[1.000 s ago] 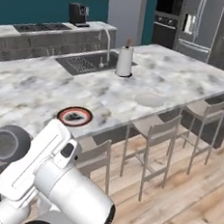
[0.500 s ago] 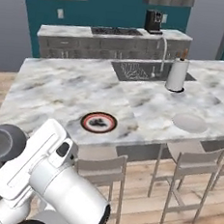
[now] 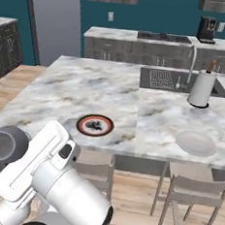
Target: Retrieve the wine glasses from the counter and place one next to each plate.
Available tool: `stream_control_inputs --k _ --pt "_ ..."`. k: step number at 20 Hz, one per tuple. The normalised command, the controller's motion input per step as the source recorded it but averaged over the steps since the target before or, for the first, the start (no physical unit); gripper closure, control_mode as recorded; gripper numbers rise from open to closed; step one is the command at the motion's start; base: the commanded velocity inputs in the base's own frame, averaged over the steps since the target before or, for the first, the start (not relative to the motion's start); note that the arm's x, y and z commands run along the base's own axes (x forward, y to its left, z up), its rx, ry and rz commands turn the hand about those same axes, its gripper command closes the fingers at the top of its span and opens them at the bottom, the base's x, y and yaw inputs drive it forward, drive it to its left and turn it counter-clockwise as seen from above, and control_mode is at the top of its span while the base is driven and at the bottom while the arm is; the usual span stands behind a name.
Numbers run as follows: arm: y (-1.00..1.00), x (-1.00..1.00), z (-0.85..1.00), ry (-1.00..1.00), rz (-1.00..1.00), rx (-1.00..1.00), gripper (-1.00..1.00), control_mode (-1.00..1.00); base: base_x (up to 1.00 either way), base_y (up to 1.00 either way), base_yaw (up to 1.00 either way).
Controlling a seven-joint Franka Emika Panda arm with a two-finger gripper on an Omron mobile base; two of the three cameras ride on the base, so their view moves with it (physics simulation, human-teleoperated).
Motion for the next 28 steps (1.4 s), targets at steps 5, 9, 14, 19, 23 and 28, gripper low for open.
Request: stream_control_inputs --k 5,9,14,19,23,28 --pt "0.00 0.00 0.00 0.00 0.00 0.00 1.00 1.00 -0.13 -0.27 0.73" --pt "0.00 0.00 0.00 0.00 0.00 0.00 1.00 1.00 0.29 -0.75 0.33" --pt "0.00 0.00 0.00 0.00 0.00 0.00 1.00 1.00 0.08 -0.75 0.11" --pt "0.00 0.00 0.00 0.00 0.00 0.00 1.00 1.00 0.31 -0.49 0.02" --pt "0.00 0.00 0.00 0.00 0.00 0.00 1.00 1.00 0.54 -0.25 0.12" --pt "0.00 0.00 0.00 0.00 0.00 0.00 1.00 1.00 0.18 -0.14 0.10"
